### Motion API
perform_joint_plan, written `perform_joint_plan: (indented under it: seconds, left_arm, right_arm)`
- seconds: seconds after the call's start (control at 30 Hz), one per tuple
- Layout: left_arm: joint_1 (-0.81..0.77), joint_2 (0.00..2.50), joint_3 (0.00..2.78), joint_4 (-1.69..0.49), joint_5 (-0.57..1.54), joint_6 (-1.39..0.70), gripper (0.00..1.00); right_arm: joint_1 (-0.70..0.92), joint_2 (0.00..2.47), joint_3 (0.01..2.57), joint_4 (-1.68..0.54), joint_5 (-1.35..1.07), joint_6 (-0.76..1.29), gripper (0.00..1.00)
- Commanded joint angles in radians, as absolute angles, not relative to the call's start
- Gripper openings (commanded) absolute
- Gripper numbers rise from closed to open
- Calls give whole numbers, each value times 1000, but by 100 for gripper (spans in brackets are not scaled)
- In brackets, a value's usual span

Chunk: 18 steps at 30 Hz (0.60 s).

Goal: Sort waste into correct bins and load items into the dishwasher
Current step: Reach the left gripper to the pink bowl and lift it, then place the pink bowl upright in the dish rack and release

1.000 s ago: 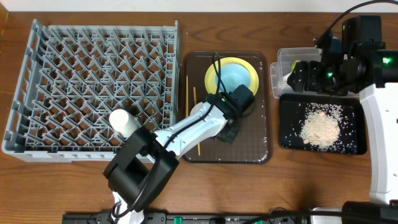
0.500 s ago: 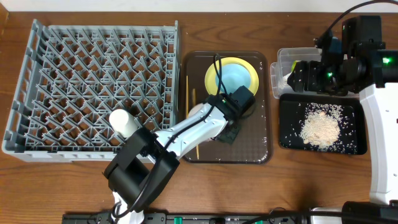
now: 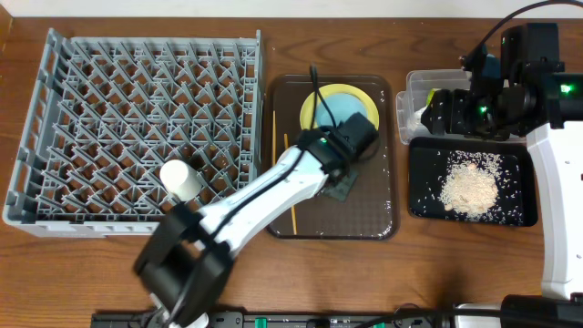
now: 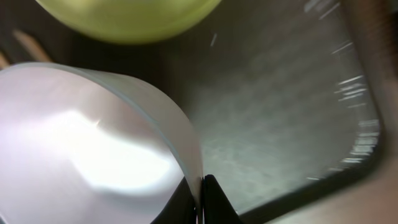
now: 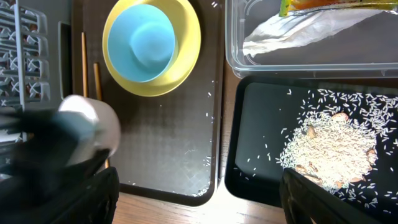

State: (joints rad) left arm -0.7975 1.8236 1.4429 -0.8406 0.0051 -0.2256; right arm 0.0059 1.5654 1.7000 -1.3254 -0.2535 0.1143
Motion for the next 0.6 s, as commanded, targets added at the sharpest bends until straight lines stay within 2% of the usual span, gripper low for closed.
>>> perform_joint_plan:
  seconds: [0.0, 0.23, 0.4, 0.57]
  left_arm:
    - [-765, 1683, 1486, -849, -27, -171, 7]
    - [-601, 1557, 1486, -812, -58, -134, 7]
    - [-393, 1511, 1486, -763, 263, -74, 7]
    - [-234, 1509, 1485, -746, 453, -36, 7]
  right_arm:
    - [14, 1569, 1701, -1328, -259, 118, 80]
    - [14, 1569, 1701, -1328, -259, 118, 80]
    - [14, 1569, 1701, -1328, -259, 118, 80]
    - [14, 1569, 1701, -1328, -259, 118, 80]
